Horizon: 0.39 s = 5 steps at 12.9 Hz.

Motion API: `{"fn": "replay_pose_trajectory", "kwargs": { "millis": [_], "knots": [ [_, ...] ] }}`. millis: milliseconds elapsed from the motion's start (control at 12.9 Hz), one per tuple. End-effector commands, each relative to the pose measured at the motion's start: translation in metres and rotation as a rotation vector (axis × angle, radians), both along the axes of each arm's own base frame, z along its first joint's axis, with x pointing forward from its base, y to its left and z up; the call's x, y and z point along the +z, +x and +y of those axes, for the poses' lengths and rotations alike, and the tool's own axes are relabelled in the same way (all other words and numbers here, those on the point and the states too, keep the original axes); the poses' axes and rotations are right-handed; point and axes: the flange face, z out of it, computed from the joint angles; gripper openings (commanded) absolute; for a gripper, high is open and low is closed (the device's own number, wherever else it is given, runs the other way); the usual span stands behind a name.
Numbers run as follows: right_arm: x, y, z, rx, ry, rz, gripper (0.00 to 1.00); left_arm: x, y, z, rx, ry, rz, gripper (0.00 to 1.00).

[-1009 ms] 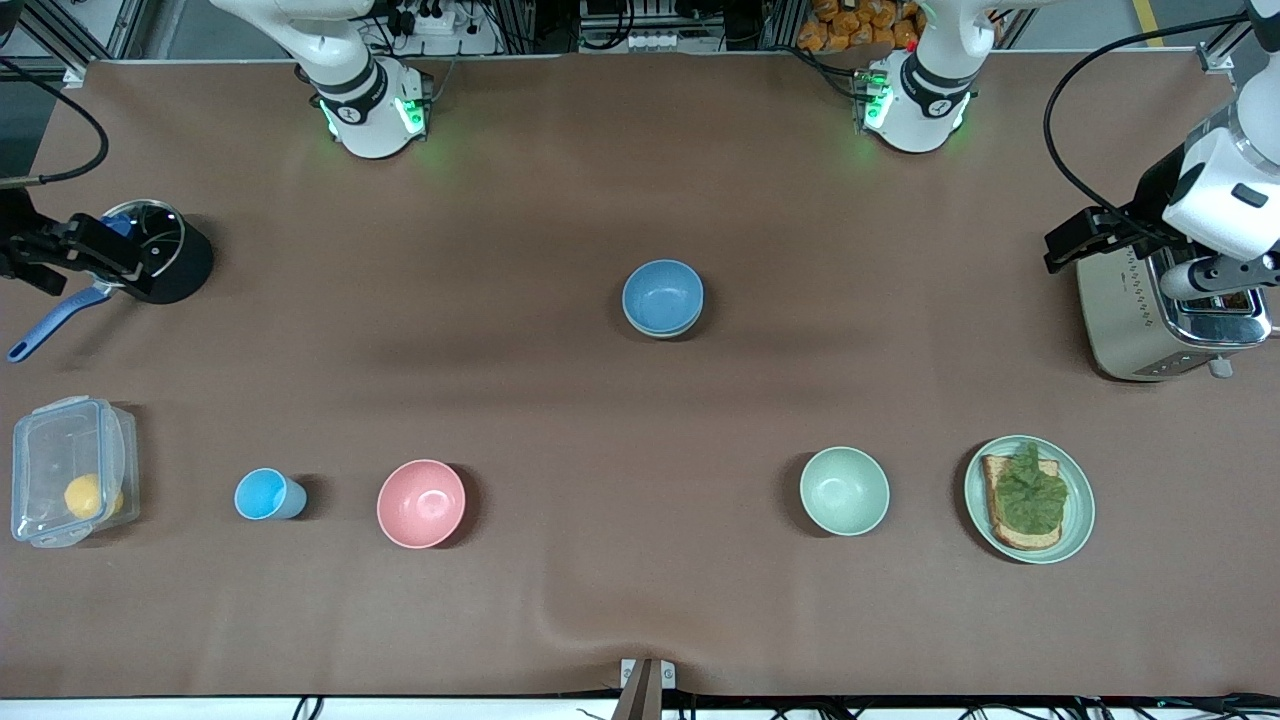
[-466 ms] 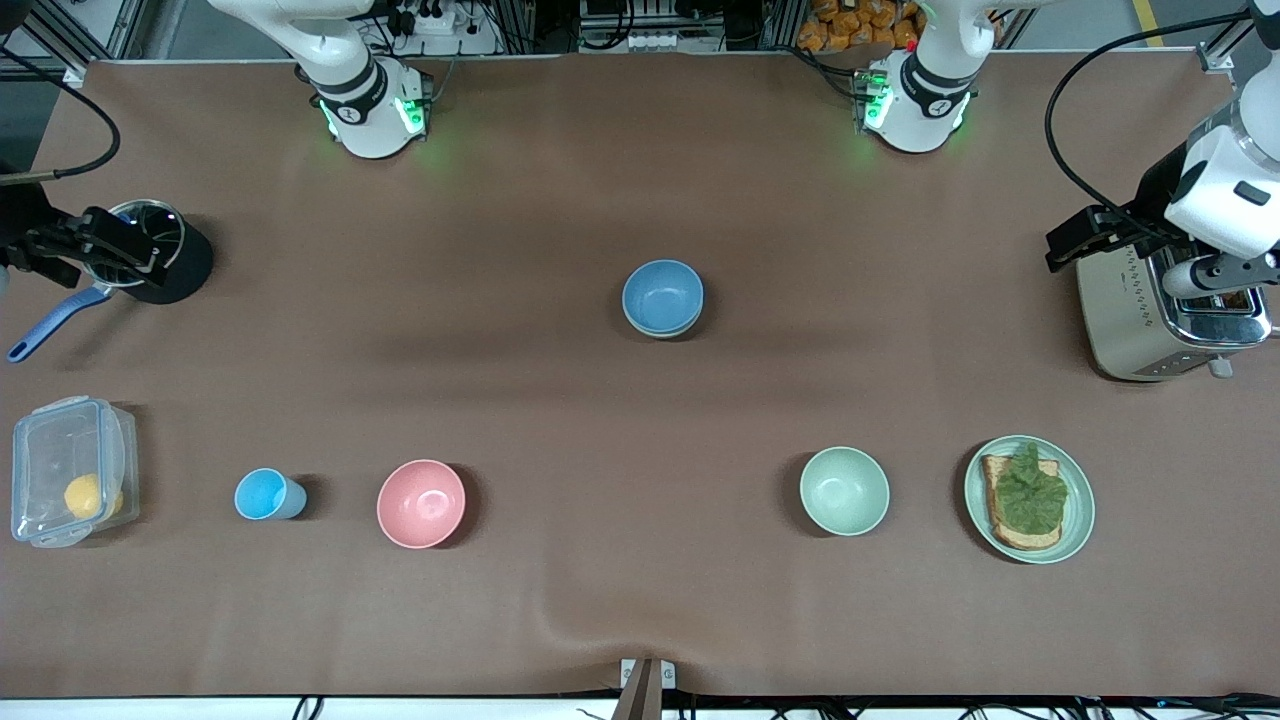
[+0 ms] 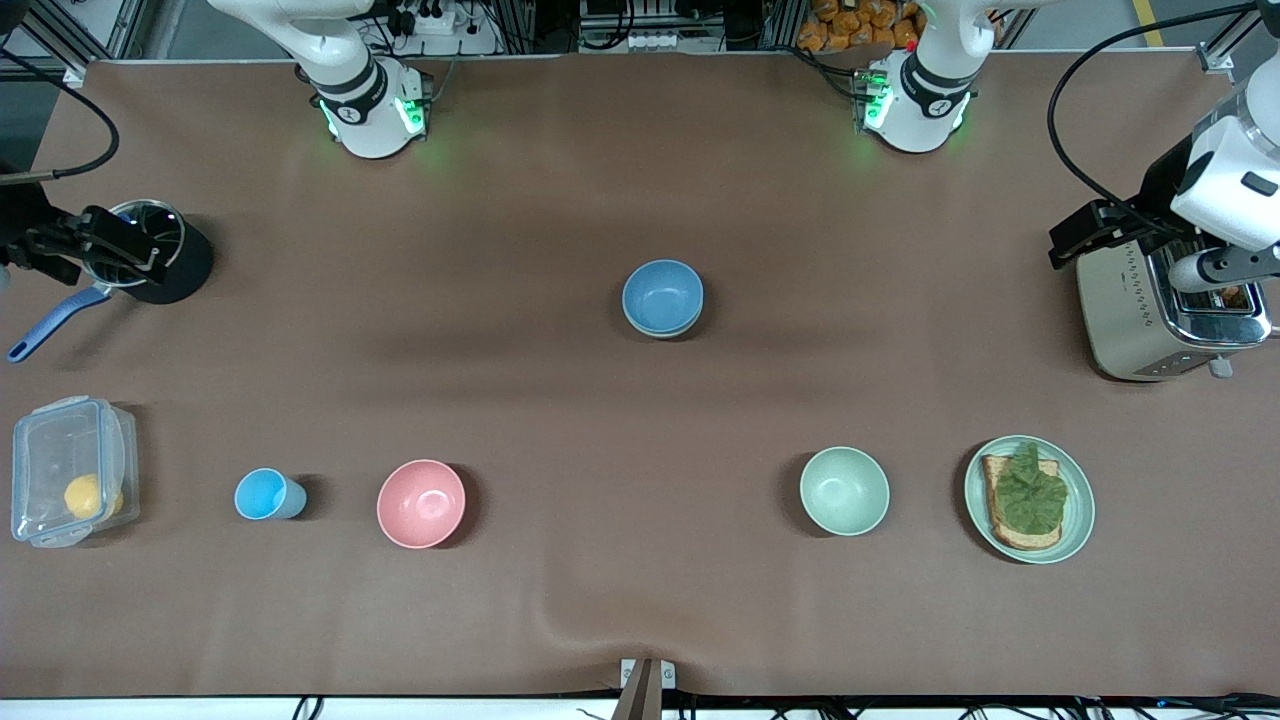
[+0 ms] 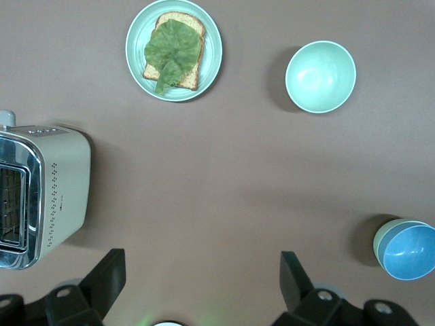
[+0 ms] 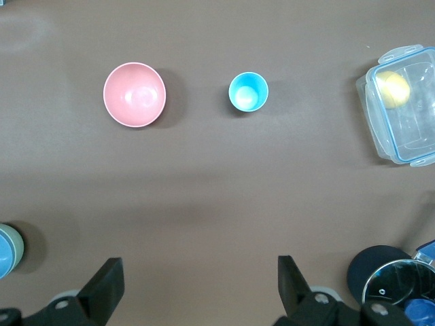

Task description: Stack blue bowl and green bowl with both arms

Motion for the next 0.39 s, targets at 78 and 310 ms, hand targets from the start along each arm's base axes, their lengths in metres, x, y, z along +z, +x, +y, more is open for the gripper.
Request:
{"fn": "replay_pose_trajectory", "kwargs": {
  "millis": [78,310],
  "knots": [
    [0.0042,-0.0096,0.0072,-0.003,0.012,-0.003,1.0,0.0112,-0.0108,-0.009,-0.035,-0.003,-0.004,1.0],
    [0.0047,-0.0098,0.007,-0.001,0.01,-0.003,1.0,0.0135,-0.0128,-0.0107,-0.038,-0.002,-0.006,1.0]
  ]
}}
